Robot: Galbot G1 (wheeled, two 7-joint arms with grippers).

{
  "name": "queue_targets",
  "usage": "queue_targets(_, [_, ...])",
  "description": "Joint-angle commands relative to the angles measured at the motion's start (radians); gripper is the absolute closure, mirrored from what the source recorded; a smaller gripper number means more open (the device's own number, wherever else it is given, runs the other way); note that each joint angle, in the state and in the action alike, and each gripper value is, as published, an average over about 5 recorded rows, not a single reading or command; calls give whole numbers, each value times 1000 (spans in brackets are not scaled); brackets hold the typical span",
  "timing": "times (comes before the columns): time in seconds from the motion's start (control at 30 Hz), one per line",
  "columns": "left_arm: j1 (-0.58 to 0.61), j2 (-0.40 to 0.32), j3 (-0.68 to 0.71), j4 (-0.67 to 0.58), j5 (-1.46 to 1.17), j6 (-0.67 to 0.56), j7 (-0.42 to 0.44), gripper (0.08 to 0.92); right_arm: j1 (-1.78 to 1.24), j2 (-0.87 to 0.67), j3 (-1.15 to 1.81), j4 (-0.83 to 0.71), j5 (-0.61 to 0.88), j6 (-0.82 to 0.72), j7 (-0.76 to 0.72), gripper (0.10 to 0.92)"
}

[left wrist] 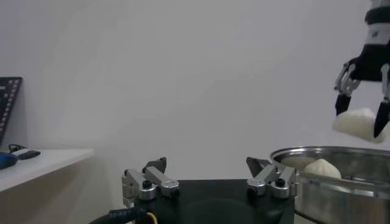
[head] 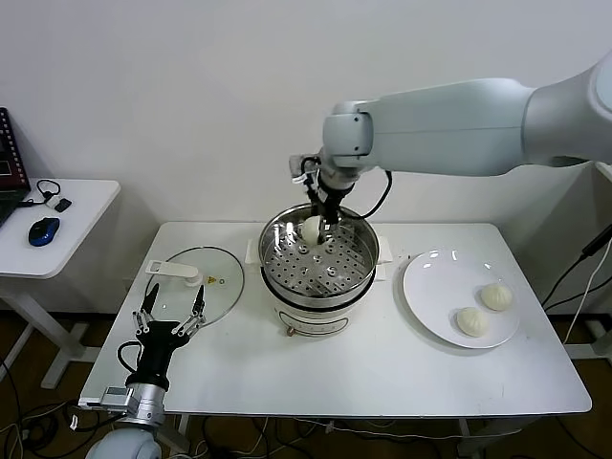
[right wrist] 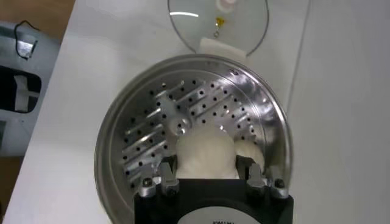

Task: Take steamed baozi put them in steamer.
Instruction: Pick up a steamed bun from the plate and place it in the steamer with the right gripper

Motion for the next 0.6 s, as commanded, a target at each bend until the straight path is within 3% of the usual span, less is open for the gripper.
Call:
queue_targets(0.03, [-1,1,-1,5,-1,0,0,177,-137,67,50,-57,-8,-43,24,389])
queue_targets(0.6, [-5,-6,-4,13,0,-5,0,177,-290,140,97,-295,-100,-28,9,389])
